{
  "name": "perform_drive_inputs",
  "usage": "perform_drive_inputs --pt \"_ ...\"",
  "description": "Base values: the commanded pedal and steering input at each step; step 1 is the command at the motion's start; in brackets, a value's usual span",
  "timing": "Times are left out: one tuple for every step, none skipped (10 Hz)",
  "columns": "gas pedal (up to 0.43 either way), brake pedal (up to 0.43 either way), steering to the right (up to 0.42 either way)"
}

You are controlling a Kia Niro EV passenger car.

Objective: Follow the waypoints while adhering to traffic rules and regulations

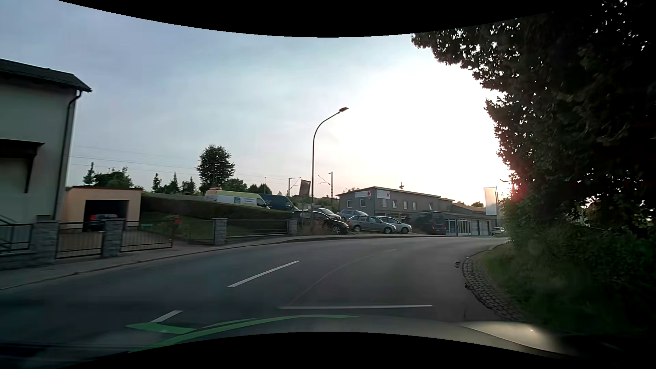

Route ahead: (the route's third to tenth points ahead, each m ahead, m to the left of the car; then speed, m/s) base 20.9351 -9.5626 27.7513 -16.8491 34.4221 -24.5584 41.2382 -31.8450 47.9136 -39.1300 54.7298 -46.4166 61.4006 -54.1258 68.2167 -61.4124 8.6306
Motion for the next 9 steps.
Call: perform_drive_inputs --pt "0.130 0.000 0.175" --pt "0.130 0.000 0.182" --pt "0.138 0.000 0.185" --pt "0.157 0.000 0.184" --pt "0.157 0.000 0.185" --pt "0.169 0.000 0.186" --pt "0.169 0.000 0.186" --pt "0.177 0.000 0.185" --pt "0.197 0.000 0.186"
